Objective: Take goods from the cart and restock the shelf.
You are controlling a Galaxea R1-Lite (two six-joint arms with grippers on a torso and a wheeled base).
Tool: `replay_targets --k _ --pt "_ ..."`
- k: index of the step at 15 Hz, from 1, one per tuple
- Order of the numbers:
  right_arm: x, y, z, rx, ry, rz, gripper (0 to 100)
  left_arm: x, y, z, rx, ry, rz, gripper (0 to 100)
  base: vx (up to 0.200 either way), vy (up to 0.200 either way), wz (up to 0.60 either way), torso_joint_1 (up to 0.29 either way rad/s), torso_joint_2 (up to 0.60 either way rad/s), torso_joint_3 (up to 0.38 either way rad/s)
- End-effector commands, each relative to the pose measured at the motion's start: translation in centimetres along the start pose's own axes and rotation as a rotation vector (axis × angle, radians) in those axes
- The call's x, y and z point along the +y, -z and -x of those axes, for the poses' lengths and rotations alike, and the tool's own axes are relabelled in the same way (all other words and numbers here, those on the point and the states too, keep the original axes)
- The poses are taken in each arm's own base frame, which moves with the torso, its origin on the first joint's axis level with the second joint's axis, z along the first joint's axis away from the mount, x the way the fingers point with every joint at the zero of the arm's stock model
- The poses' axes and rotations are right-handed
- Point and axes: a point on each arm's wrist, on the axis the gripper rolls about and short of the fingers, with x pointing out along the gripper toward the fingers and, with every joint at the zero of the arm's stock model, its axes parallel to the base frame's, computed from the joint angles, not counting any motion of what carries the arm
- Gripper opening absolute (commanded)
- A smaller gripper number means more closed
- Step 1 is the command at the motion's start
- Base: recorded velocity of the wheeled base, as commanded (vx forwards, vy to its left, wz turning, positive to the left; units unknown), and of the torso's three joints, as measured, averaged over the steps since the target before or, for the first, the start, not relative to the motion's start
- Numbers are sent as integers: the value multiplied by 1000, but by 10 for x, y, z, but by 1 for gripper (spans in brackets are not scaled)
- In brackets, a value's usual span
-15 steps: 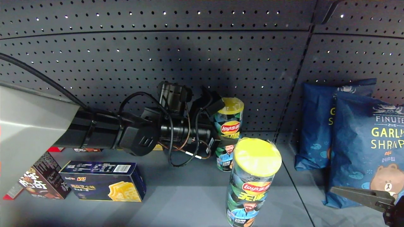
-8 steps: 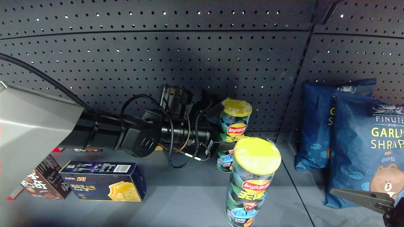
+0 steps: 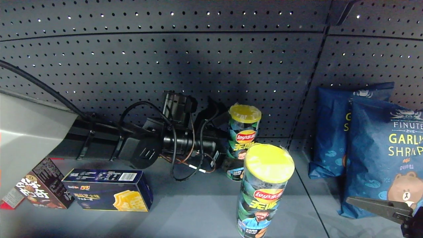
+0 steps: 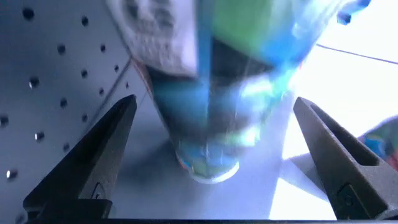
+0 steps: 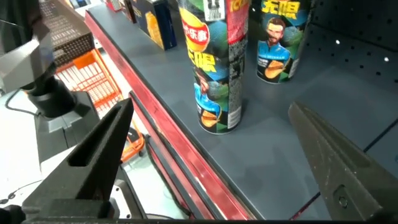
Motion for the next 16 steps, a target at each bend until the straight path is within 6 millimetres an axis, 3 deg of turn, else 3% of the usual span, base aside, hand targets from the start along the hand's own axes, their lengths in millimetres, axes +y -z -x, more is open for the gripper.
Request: replay_targets --k 1,8,9,13,16 --pt "-1 3 -1 18 4 -7 100 -9 -5 19 -1 -29 -8 100 0 0 0 0 0 0" --pt "-5 19 -11 122 71 -39 100 -41 -11 89 7 -177 8 100 0 0 0 0 0 0" --pt "-5 19 -12 124 72 -39 100 -42 -11 90 8 -180 9 100 0 0 0 0 0 0" --pt "-18 16 -44 209 250 -31 100 -68 -20 137 44 -412 73 100 0 0 0 0 0 0" --pt "-21 23 -50 308 301 -8 100 -70 -20 145 74 -562 72 100 0 0 0 0 0 0"
